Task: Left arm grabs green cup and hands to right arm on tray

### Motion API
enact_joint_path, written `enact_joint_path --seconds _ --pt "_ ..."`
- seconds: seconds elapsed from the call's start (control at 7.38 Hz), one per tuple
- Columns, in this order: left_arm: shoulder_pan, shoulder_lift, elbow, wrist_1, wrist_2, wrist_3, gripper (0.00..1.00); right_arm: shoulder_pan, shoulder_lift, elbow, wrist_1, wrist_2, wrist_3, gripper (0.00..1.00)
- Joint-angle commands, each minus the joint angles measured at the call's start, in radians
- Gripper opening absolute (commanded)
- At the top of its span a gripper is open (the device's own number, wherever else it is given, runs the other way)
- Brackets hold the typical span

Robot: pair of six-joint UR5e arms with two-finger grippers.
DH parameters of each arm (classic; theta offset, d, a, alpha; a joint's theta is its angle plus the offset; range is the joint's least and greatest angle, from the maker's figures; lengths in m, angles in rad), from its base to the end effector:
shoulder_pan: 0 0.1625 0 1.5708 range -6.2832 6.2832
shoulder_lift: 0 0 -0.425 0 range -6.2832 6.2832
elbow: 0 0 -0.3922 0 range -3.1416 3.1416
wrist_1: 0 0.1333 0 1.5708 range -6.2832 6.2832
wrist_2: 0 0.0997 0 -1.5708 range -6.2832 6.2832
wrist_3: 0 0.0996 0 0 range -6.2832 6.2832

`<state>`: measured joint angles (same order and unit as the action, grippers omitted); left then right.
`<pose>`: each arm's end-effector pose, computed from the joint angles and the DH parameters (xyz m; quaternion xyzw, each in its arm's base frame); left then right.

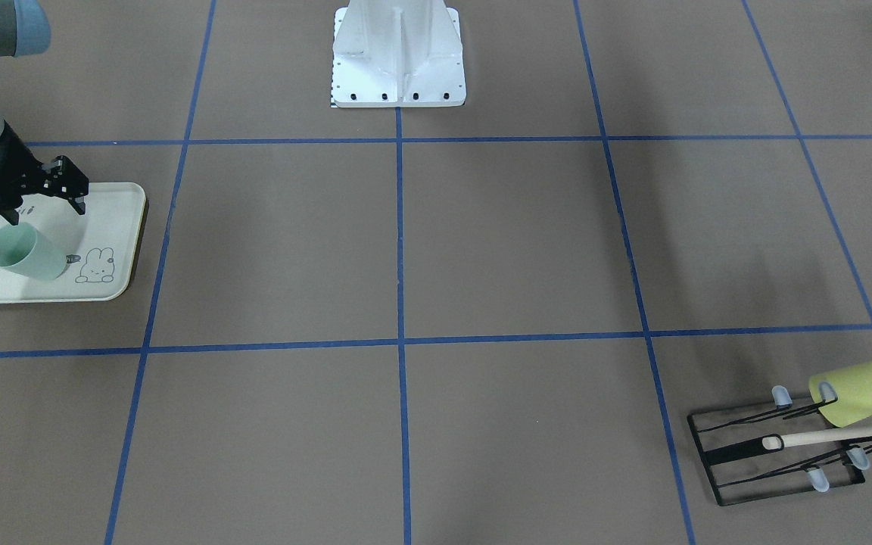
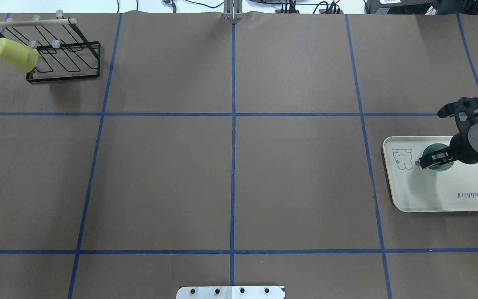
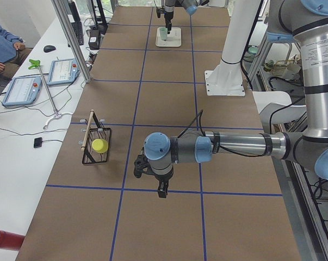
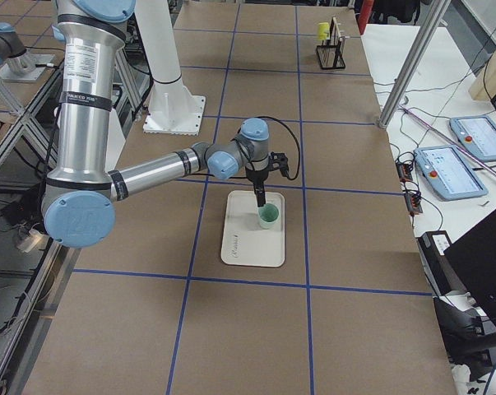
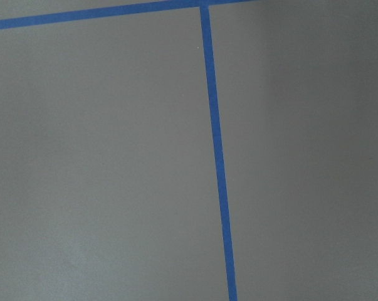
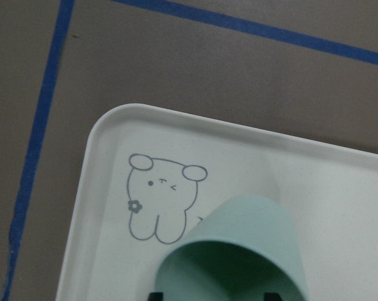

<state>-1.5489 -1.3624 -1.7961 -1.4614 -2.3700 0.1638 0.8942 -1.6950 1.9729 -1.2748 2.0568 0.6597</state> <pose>-0.0532 -0.3983 0.6500 -0.0149 0.3907 0.0674 0.9179 -0.2179 -0.4099 0.4965 0.0727 -0.3513 -0.0760 0.9303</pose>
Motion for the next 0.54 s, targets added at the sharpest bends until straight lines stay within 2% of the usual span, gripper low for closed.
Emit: enact_joint_path --seconds 0.0,0.14,0.27,0.41 --pt "0.001 -0.001 0.003 0.000 0.000 -0.001 1.00 0.041 0.001 0.030 -0.023 0.011 -0.005 0.99" --pt "0.001 -0.001 0.004 0.000 0.000 0.000 1.00 0.076 0.049 0.064 -0.117 0.025 -0.008 0.99" --pt "0.000 -0.001 0.004 0.000 0.000 0.000 1.00 0.148 0.142 0.066 -0.244 0.079 -0.056 0.99" --pt "0.000 -0.001 0.004 0.000 0.000 0.000 1.00 0.204 0.156 0.058 -0.302 0.098 -0.187 0.99"
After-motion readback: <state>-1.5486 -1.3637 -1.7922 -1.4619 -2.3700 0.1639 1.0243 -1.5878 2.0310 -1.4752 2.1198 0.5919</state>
